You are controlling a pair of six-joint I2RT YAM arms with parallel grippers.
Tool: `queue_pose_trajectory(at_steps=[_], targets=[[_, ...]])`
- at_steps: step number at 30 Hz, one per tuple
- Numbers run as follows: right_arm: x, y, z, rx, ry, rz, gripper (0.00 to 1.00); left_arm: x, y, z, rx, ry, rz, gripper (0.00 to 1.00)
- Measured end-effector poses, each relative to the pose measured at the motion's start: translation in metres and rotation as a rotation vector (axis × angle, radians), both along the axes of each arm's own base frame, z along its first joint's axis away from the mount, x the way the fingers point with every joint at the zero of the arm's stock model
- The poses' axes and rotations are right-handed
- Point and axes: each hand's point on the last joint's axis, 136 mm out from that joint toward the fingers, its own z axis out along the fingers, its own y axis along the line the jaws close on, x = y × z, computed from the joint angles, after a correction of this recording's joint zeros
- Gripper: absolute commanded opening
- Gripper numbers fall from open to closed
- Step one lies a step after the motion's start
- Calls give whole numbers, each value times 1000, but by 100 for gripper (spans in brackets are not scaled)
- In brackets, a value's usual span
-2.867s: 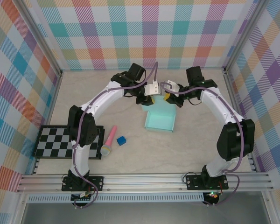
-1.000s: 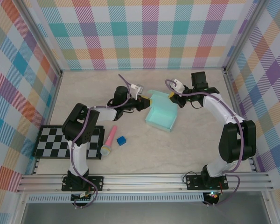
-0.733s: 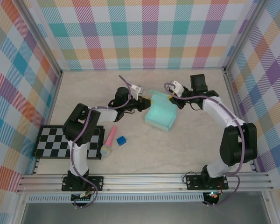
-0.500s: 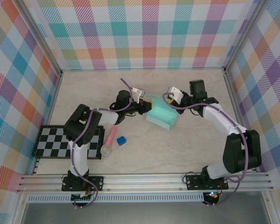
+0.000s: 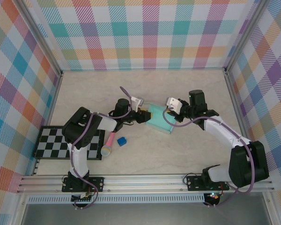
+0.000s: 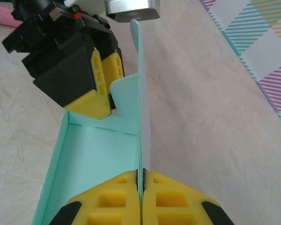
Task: Fold the paper box
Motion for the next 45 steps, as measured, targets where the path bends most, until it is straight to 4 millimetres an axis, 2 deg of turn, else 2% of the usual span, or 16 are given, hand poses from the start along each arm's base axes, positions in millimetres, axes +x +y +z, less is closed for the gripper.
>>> queue_pose_trajectory(at_steps=[1, 3, 9, 10, 14, 16, 19, 24, 28, 31, 34, 37, 40, 45], targets=[[0, 0, 0, 1, -1, -1, 0, -3, 2, 2, 0, 0, 0, 47], [1, 1, 1, 2, -8, -2, 0, -8, 5, 4, -4, 0, 2, 55], [1, 2, 1, 0, -11, 0, 0, -24, 26, 12, -13, 13, 31, 57], [1, 1, 0, -1, -12, 0, 0, -26, 31, 16, -17, 8, 41, 61], [1, 1, 0, -6, -15, 4, 0, -23, 55, 41, -45, -31, 106, 62], [0, 1, -1, -10, -17, 8, 0, -18, 67, 58, -60, -67, 143, 67], [-1, 2, -1, -14, -20, 18, 0, -15, 76, 78, -60, -127, 161, 66], [-2, 3, -2, -13, -12, 29, 0, -2, 64, 81, -58, -141, 112, 61], [-1, 4, -2, -12, -6, 32, 0, 6, 54, 55, -70, -89, 91, 59], [1, 5, -2, -9, 2, 35, 0, 2, 47, 32, -75, -50, 45, 60], [4, 6, -1, -4, 9, 35, 0, -5, 38, 20, -81, -33, -2, 60], [4, 7, -1, -2, 15, 38, 0, -8, 29, 19, -100, -33, -41, 59], [6, 6, 0, -1, 19, 33, 0, -9, 18, 28, -119, -54, -71, 57], [10, 2, 1, 3, 23, 16, 0, -11, 11, 28, -124, -57, -94, 57]])
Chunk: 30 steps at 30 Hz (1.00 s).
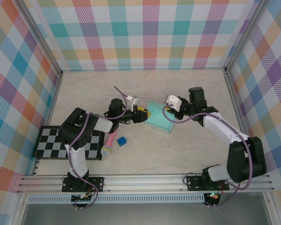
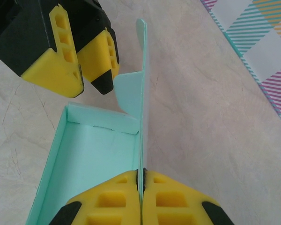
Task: Fold the paper box
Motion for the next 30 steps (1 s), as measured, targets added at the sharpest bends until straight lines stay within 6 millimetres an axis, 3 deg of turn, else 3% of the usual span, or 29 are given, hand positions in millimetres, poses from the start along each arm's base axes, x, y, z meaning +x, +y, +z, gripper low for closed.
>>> queue_pose_trajectory(at_steps=[13, 17, 22, 30], targets=[[-2, 0, -1, 0, 10, 2, 0, 0, 1, -3, 26, -41, -11, 61], [-3, 0, -2, 0, 17, 6, 0, -1, 11, -3, 48, -72, 5, 64], [-4, 0, -2, 2, 20, 8, 0, 4, 18, 4, 59, -109, 10, 65], [-5, 0, -3, 2, 27, 10, 0, 24, 6, 26, 31, -178, -5, 62]])
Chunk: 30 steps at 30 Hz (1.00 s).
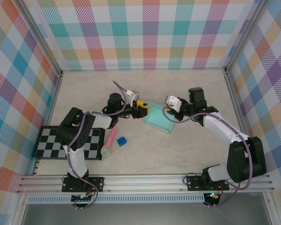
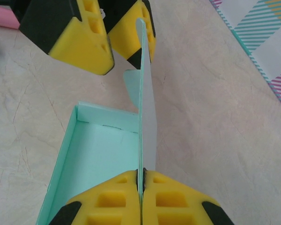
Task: Fold the paper box
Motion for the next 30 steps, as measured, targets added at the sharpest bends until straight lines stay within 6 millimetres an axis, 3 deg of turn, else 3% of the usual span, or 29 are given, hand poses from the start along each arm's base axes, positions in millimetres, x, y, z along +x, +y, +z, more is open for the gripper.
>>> queue_pose_trajectory(at_steps=[6, 20, 27, 30], targets=[[0, -1, 0, 0, 2, -2, 0, -9, -18, -17, 8, 37, -46, 56], [-1, -4, 0, -7, 10, 2, 0, -13, -24, -21, -22, 46, -29, 54], [-3, -4, -3, -26, 6, 21, 0, -16, -26, -30, -2, 44, -39, 62], [-4, -4, -3, -31, -1, 29, 0, -27, -22, -42, 28, 58, -46, 64]])
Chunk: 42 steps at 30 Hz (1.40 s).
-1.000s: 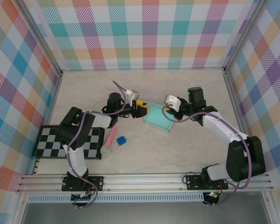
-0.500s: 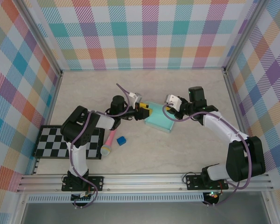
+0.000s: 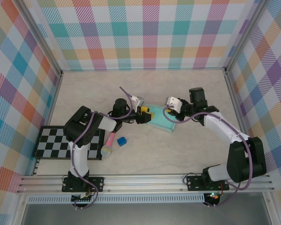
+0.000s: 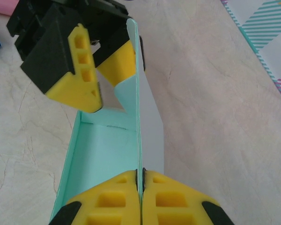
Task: Fold the paper box
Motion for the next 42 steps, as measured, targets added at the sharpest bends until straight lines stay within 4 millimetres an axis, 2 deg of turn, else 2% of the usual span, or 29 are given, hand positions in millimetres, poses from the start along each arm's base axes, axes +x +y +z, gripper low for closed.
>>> queue_pose_trajectory(at_steps=[3, 4, 8, 11, 15, 17, 22, 24, 26, 29, 31, 34, 37, 42], targets=[[0, 0, 0, -4, -7, 5, 0, -23, 7, -18, 41, 47, -15, 67], [0, 0, 0, -6, -11, 9, 0, -29, 8, -18, 48, 43, -19, 67], [-1, 0, -1, -18, -18, 23, 0, -44, 19, -4, 57, 25, -11, 68], [-2, 0, -2, -23, -23, 30, 0, -45, 33, 10, 54, -12, 32, 69], [-2, 0, -2, -29, -27, 39, 0, -31, 65, 42, 50, -93, 163, 77], [-3, 0, -3, -28, -25, 42, 0, -24, 73, 63, 66, -156, 183, 77], [-5, 2, -5, -29, -23, 61, 0, -3, 61, 119, 141, -354, 91, 74], [-6, 2, -6, -27, -18, 68, 0, 2, 55, 127, 166, -403, 45, 73], [-7, 3, -7, -26, -15, 73, 0, 8, 46, 124, 201, -427, -4, 70], [-8, 3, -7, -25, -11, 74, 0, 10, 29, 99, 277, -425, -107, 67], [-8, 3, -7, -25, -8, 75, 0, -1, 15, 77, 329, -411, -203, 66], [-9, 3, -8, -27, -4, 77, 0, -21, 6, 54, 379, -400, -309, 65], [-15, 2, -12, -32, 25, 85, 0, -26, 5, 49, 398, -419, -344, 58], [-15, 2, -12, -29, 25, 88, 0, -23, 2, 52, 408, -459, -365, 47]])
